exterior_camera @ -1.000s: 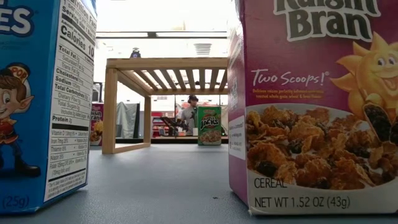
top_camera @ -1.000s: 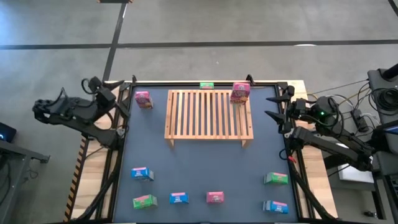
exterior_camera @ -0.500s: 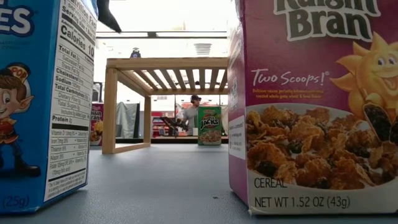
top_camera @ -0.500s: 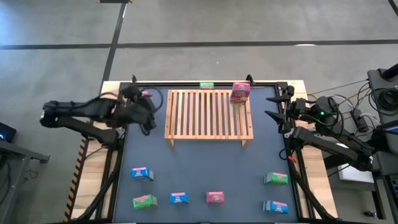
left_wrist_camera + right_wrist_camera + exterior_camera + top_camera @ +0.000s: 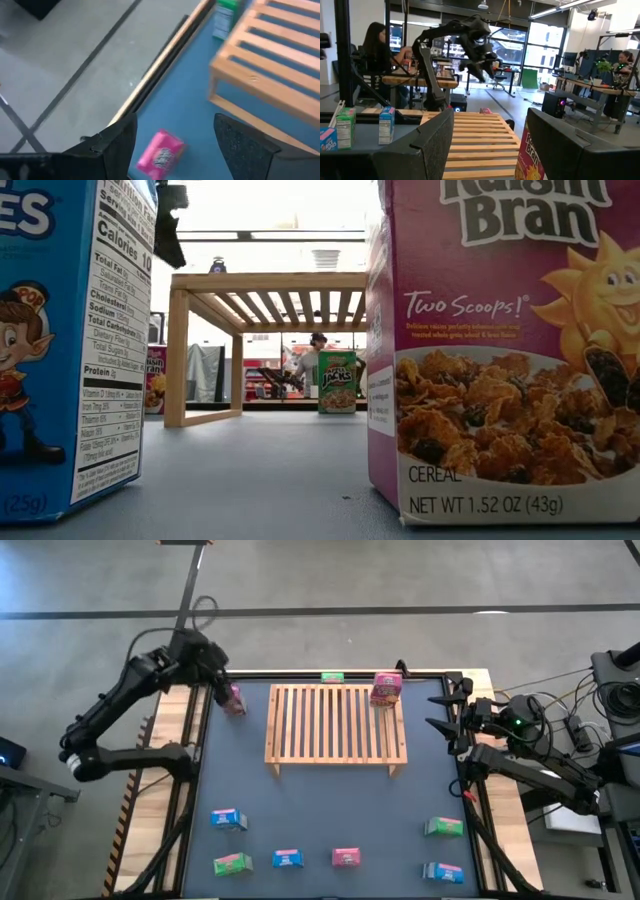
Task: Stack cereal on shelf
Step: Put the top pink cereal box on the shelf
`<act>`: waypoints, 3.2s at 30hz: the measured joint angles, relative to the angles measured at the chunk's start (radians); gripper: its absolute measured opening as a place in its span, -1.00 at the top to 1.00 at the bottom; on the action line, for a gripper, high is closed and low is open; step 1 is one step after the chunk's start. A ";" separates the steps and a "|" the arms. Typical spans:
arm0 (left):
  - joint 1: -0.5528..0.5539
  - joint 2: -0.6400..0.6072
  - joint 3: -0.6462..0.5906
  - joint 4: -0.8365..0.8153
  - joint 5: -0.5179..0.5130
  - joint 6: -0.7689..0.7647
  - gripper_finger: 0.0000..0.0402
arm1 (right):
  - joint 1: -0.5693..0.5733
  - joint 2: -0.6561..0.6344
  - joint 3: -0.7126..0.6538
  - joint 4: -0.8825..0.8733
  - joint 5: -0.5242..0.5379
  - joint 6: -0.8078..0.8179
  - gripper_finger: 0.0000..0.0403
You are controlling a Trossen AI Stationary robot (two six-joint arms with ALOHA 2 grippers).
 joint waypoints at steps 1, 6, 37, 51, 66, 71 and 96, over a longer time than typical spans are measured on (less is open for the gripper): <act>0.045 0.004 0.000 0.013 0.029 0.019 -0.23 | 0.000 0.000 0.000 0.000 0.000 0.000 -0.19; 0.169 0.038 0.000 0.020 0.114 0.097 -0.23 | 0.000 0.000 0.000 -0.003 0.000 0.000 -0.19; 0.158 0.278 -0.058 -0.135 0.044 0.472 -0.68 | 0.000 0.001 -0.016 -0.030 0.001 -0.002 -0.19; 0.162 0.258 -0.166 0.013 0.047 0.535 -0.68 | 0.000 0.001 -0.022 -0.022 0.003 0.011 -0.19; 0.182 0.347 -0.178 0.008 0.060 0.544 -0.51 | 0.000 0.001 -0.022 -0.022 0.003 0.026 -0.19; 0.182 0.386 -0.178 0.001 0.060 0.513 -0.40 | 0.000 0.001 -0.022 -0.022 0.003 0.026 -0.19; 0.182 0.399 -0.106 -0.111 0.088 0.477 0.38 | 0.000 0.001 -0.022 -0.022 0.004 0.015 -0.19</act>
